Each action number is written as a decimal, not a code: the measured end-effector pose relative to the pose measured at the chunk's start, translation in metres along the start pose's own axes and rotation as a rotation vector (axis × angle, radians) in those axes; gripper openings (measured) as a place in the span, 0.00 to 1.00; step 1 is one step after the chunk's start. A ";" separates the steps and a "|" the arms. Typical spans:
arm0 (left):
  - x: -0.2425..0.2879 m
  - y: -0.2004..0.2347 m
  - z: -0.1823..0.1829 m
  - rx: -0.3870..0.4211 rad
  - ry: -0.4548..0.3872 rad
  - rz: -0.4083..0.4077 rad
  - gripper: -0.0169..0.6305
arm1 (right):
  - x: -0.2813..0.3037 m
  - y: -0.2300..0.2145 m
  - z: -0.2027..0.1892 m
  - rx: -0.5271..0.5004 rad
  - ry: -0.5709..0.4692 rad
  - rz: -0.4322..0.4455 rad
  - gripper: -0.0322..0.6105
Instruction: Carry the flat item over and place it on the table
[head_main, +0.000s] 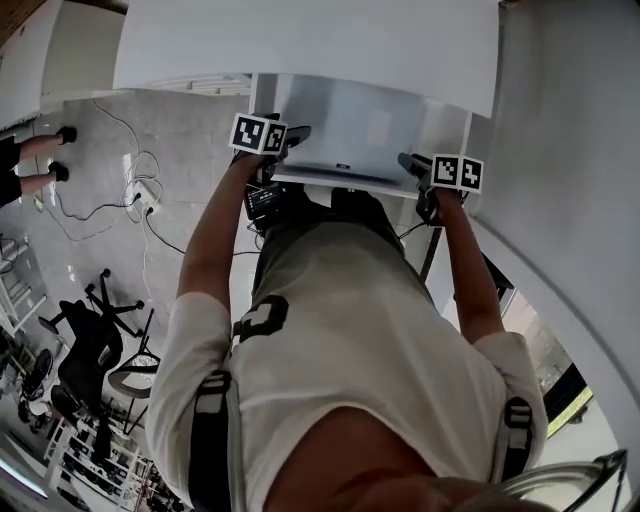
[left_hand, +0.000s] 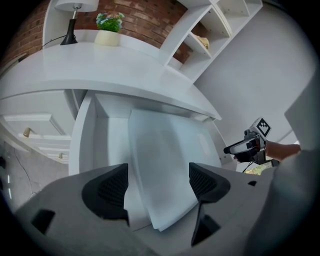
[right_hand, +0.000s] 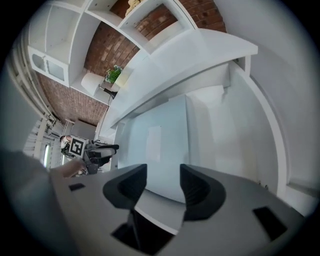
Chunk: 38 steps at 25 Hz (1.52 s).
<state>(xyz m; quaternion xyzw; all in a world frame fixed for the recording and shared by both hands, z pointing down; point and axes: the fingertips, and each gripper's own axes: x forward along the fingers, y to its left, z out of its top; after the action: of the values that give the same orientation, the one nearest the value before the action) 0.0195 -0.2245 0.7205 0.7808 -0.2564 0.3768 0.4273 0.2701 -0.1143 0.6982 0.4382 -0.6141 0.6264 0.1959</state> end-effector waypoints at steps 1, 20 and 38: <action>0.002 0.002 -0.001 -0.008 0.004 0.001 0.59 | 0.004 -0.001 0.000 0.003 0.014 0.006 0.42; 0.043 0.012 -0.039 -0.209 0.076 -0.134 0.59 | 0.048 -0.026 0.000 0.054 0.082 0.031 0.61; 0.047 0.009 -0.042 -0.305 0.117 -0.213 0.59 | 0.067 -0.034 -0.002 0.116 0.092 0.034 0.63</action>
<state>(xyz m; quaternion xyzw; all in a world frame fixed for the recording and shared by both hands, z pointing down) 0.0247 -0.1971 0.7775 0.7063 -0.2011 0.3311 0.5925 0.2601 -0.1262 0.7721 0.4090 -0.5746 0.6837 0.1873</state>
